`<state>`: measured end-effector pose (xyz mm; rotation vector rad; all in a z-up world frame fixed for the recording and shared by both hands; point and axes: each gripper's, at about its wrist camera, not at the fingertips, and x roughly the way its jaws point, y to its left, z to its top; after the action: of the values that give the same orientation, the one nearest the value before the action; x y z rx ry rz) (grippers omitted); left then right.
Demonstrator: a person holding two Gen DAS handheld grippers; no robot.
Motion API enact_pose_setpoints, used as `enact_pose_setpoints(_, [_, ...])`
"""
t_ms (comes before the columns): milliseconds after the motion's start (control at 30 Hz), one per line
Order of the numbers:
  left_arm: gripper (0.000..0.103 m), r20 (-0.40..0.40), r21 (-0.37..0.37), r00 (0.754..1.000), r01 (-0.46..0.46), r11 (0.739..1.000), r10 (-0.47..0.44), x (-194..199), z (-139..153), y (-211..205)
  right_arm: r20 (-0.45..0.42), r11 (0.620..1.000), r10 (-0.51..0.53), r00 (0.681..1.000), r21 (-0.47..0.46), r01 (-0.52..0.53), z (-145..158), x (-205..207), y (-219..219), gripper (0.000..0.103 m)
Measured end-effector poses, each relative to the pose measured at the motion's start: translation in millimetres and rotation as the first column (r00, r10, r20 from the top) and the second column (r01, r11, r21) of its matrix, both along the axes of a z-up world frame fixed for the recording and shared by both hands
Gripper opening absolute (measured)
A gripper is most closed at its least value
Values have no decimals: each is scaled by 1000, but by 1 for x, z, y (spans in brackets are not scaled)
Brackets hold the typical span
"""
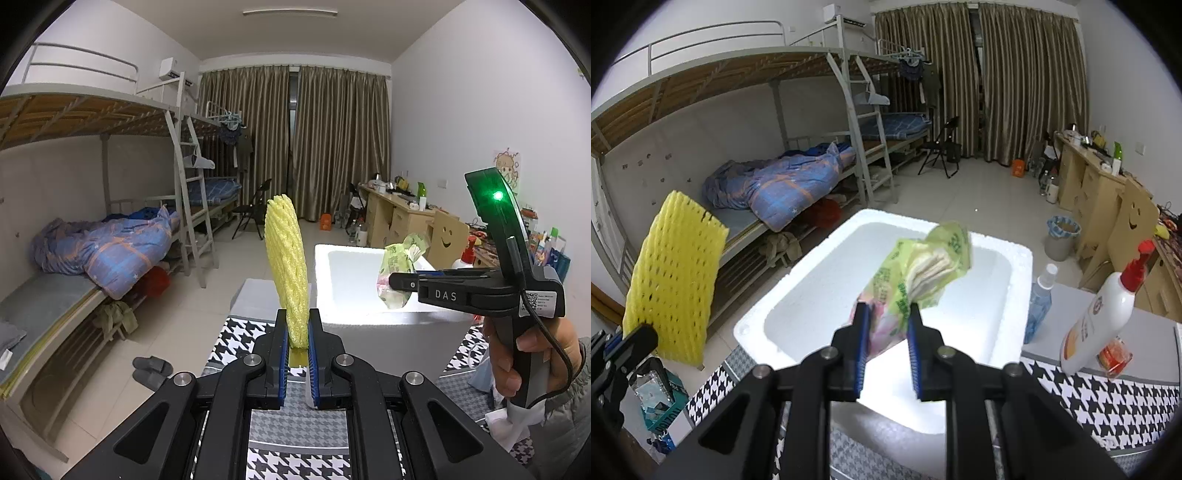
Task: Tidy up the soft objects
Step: 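Open the right tool to drop the snack bag into the foam box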
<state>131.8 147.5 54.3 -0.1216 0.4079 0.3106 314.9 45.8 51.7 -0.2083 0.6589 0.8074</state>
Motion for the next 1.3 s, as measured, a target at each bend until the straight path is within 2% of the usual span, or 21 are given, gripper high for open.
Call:
enact_pose_setpoints(100, [10,-2,-4,1000,-3,1000,3,0,0,0,4,999,-11,1000,-33,11,-3,1,2,44])
enact_pose_setpoints(133, [10,-3,-3,1000,-3,1000,3,0,0,0,11,999,-8,1000,-40,9,-3,0,2,58])
enact_pose_setpoints(167, [10,-3,-3,1000,-2,1000,2,0,0,-1,22,999,-6,1000,-44,7,-3,-3,3,67])
enact_pose_setpoints(233, [10,-3,-6,1000,2,1000,-2,1,1,-1,49,999,-1,999,-42,3,-1,-8,3,68])
enact_pose_setpoints(633, [10,10,-4,998,63,998,-63,16,12,-6,65,1000,0,998,15,-1,13,-18,-17,68])
enact_pose_setpoints(833, [10,2,-16,994,107,994,-107,31,15,-11,90,999,-21,996,32,18,17,-25,-29,73])
enact_pose_setpoints(967, [10,-3,-20,991,133,991,-133,41,17,-15,90,998,-43,995,55,38,18,-29,-40,85])
enact_pose_setpoints(1300, [10,-20,-34,984,177,984,-177,61,19,-19,105,994,-83,991,79,75,17,-36,-64,86])
